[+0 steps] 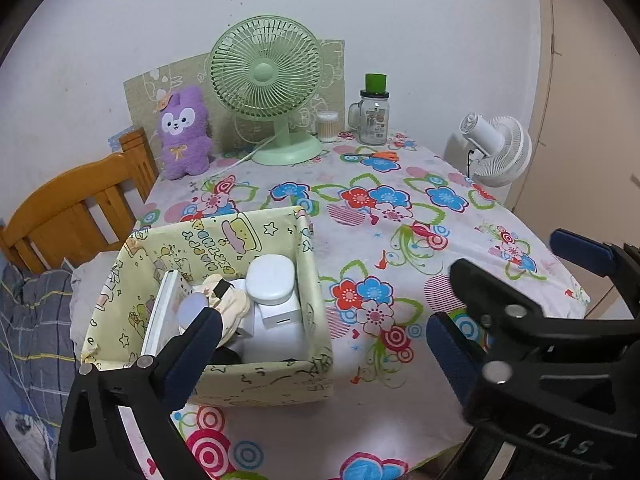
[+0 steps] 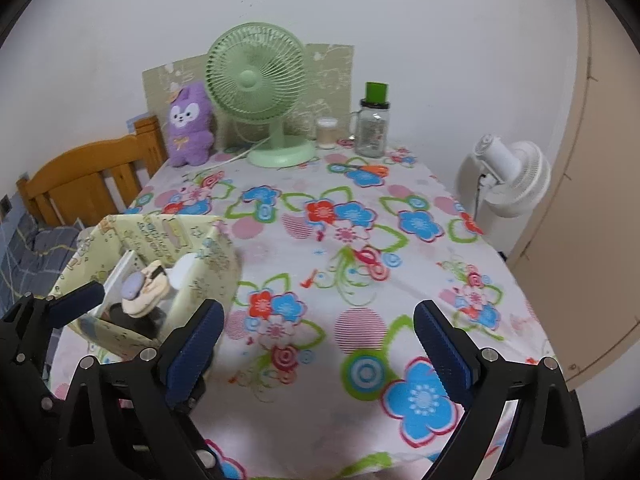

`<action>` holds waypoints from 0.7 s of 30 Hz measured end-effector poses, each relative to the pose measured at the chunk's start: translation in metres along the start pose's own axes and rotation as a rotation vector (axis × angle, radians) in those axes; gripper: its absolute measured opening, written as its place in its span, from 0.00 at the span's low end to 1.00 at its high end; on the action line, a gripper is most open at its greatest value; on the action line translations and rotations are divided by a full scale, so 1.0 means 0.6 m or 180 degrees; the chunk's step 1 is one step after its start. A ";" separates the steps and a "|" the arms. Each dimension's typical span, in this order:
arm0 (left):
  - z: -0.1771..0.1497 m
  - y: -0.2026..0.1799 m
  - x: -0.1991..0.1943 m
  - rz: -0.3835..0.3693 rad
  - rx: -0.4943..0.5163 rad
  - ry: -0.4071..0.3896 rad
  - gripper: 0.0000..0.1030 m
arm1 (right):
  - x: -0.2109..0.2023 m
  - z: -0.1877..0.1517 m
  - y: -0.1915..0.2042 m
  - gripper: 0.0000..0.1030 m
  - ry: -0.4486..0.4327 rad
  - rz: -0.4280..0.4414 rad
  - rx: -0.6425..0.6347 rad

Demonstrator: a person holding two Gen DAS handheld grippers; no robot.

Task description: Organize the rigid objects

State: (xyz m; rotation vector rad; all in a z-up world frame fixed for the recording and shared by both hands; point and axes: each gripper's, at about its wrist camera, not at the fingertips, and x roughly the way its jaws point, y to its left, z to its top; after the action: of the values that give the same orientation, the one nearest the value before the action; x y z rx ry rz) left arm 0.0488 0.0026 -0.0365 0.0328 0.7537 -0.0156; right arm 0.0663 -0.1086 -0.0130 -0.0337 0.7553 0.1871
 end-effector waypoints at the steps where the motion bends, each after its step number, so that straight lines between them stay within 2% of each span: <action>1: 0.001 -0.002 -0.003 0.0000 0.0004 -0.0025 1.00 | -0.003 -0.001 -0.004 0.95 -0.0005 -0.0007 0.0009; 7: 0.003 -0.010 -0.012 -0.0030 -0.0028 -0.0063 1.00 | -0.024 -0.007 -0.038 0.95 -0.0074 -0.0090 0.0072; 15: 0.007 -0.020 -0.028 0.0044 -0.0009 -0.0088 1.00 | -0.052 -0.013 -0.070 0.95 -0.0178 -0.0192 0.0127; 18: 0.006 -0.022 -0.042 -0.0043 -0.0020 -0.0094 1.00 | -0.063 -0.015 -0.080 0.95 -0.0219 -0.0214 0.0151; 21: 0.007 -0.026 -0.055 -0.0019 -0.0019 -0.0148 1.00 | -0.073 -0.014 -0.087 0.95 -0.0258 -0.0237 0.0178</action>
State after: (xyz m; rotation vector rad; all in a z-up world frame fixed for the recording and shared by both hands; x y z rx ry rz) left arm 0.0272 -0.0132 -0.0116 0.0244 0.7073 -0.0196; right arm 0.0390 -0.1673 0.0087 -0.0012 0.6772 0.0959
